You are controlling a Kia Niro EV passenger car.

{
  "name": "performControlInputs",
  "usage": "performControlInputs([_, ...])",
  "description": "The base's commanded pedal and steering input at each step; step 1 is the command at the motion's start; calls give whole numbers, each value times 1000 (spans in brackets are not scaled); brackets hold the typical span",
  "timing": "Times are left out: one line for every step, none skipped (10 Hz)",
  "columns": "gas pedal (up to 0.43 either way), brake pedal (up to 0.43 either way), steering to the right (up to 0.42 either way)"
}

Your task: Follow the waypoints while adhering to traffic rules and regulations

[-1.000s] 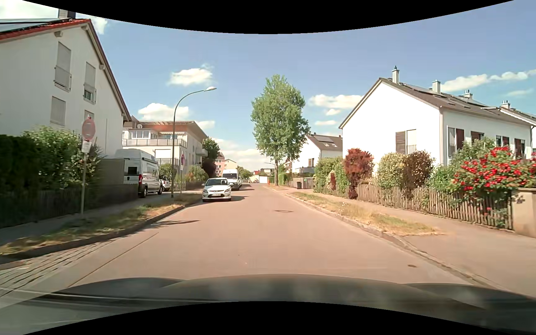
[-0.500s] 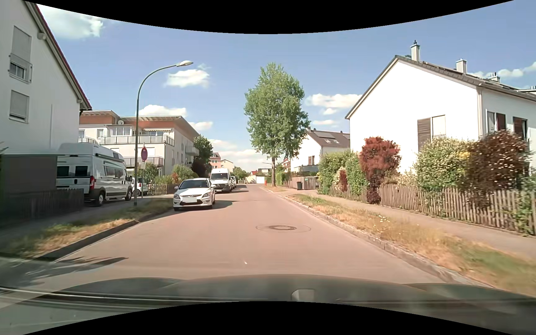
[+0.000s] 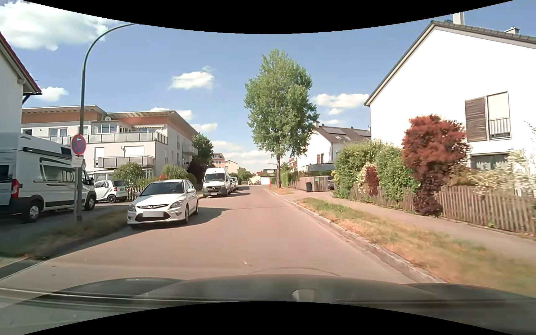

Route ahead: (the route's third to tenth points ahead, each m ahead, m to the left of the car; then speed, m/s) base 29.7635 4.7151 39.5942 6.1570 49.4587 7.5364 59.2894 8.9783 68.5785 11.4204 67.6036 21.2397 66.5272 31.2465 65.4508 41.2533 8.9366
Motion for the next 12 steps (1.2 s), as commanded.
performControlInputs([67,6,-43])
performControlInputs([67,6,-44])
performControlInputs([67,6,-44])
performControlInputs([67,6,-44])
performControlInputs([67,6,-44])
performControlInputs([67,6,-44])
performControlInputs([67,6,-42])
performControlInputs([67,6,-39])
performControlInputs([67,6,-35])
performControlInputs([67,6,-31])
performControlInputs([67,6,-28])
performControlInputs([67,6,-26])
